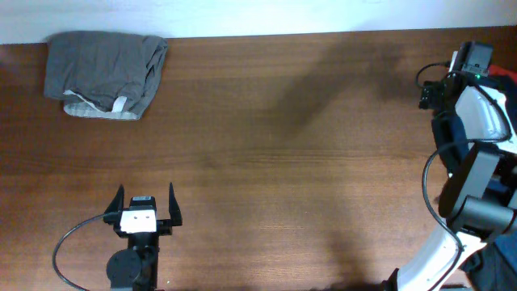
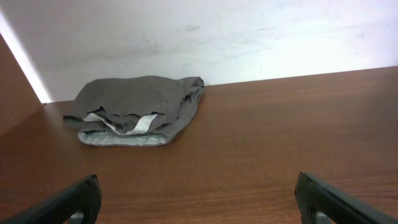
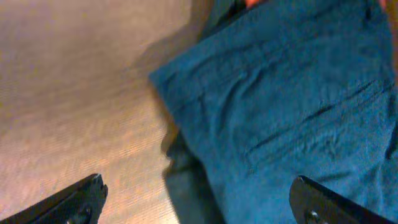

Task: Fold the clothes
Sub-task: 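Grasp the navy shorts from the pile with the right gripper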

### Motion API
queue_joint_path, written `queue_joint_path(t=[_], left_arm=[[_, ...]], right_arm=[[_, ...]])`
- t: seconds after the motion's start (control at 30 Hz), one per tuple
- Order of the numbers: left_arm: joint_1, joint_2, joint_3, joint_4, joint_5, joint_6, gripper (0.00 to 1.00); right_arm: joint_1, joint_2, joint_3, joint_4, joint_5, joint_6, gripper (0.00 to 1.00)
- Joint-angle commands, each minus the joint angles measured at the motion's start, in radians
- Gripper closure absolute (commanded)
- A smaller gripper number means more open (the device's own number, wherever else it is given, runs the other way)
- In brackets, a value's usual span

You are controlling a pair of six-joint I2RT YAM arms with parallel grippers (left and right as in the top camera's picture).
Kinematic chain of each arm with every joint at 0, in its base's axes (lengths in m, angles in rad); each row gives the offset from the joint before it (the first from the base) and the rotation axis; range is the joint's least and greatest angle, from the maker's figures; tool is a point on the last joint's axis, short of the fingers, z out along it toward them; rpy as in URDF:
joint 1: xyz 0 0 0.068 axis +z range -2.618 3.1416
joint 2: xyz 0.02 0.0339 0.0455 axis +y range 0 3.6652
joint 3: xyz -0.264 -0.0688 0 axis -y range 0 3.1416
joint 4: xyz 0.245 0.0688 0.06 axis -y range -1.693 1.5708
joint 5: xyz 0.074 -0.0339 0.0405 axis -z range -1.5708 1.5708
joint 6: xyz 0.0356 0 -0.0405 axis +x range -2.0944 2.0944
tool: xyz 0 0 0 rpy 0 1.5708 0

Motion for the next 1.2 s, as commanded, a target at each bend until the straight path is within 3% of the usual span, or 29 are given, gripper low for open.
queue_joint_path(t=[0.0, 0.6, 1.17], left_arm=[[0.002, -0.007, -0.005, 0.002, 0.014, 0.013, 0.01], [0.002, -0.007, -0.005, 0.002, 0.014, 0.013, 0.01], [0.002, -0.007, -0.005, 0.002, 0.014, 0.013, 0.01]], right_arm=[[0.000, 0.019, 0.021, 0.034, 0.045, 0.005, 0.01], [0.007, 0.129, 0.020, 0.142, 0.125, -0.082, 0.00], [0.004, 0.178, 0.020, 0.171, 0.196, -0.100, 0.10]])
